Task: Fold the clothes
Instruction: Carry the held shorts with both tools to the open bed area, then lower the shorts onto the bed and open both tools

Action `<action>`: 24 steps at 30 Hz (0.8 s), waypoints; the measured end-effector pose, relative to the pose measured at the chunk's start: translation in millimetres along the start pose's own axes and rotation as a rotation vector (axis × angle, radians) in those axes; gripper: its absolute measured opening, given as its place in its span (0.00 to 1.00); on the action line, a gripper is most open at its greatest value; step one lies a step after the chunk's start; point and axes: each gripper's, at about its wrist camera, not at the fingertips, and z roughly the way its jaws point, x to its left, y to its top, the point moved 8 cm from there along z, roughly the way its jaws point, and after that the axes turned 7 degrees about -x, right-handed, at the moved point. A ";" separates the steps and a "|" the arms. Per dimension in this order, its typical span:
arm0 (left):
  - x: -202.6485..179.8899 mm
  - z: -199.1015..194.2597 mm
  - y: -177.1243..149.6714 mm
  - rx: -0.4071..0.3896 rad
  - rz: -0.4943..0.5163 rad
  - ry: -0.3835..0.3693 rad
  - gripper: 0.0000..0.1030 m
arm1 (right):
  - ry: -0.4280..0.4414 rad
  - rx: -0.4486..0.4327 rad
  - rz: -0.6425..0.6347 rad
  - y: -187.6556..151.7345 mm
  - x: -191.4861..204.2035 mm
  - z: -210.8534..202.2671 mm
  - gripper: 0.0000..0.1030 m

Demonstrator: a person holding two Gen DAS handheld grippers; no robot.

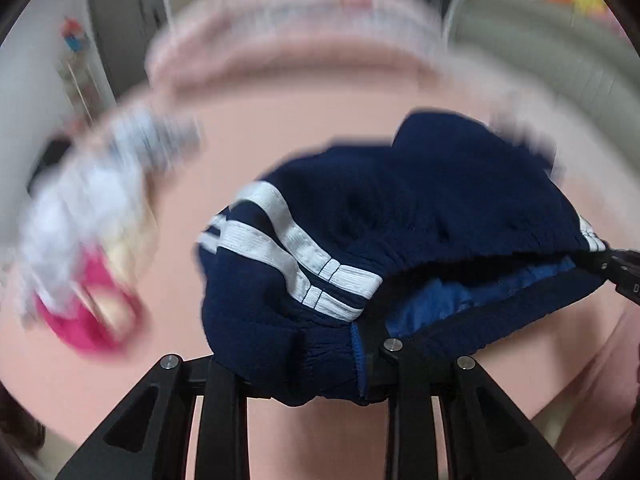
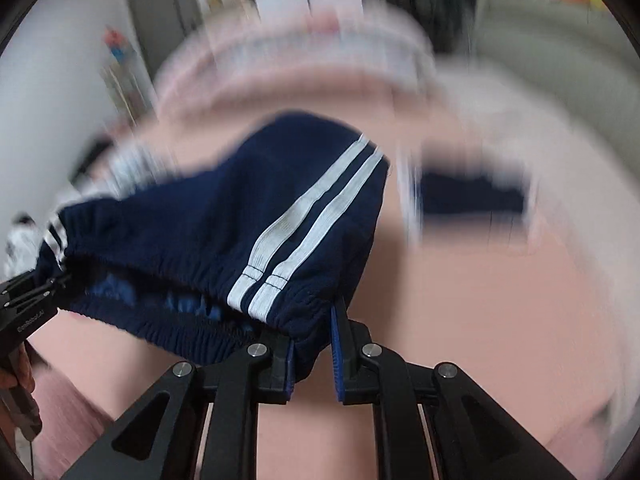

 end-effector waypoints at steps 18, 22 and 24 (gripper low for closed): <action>-5.9 -27.4 -13.2 -0.105 -0.079 -0.185 0.60 | -0.016 0.078 -0.070 -74.7 -3.0 1.2 0.37; -19.5 -11.4 -27.8 -0.036 0.028 -0.175 0.37 | -0.043 0.063 -0.113 -71.6 2.6 -2.7 0.46; -23.5 -19.3 -29.8 -0.042 0.073 -0.141 0.37 | -0.079 0.139 -0.122 -82.2 -1.6 5.0 0.46</action>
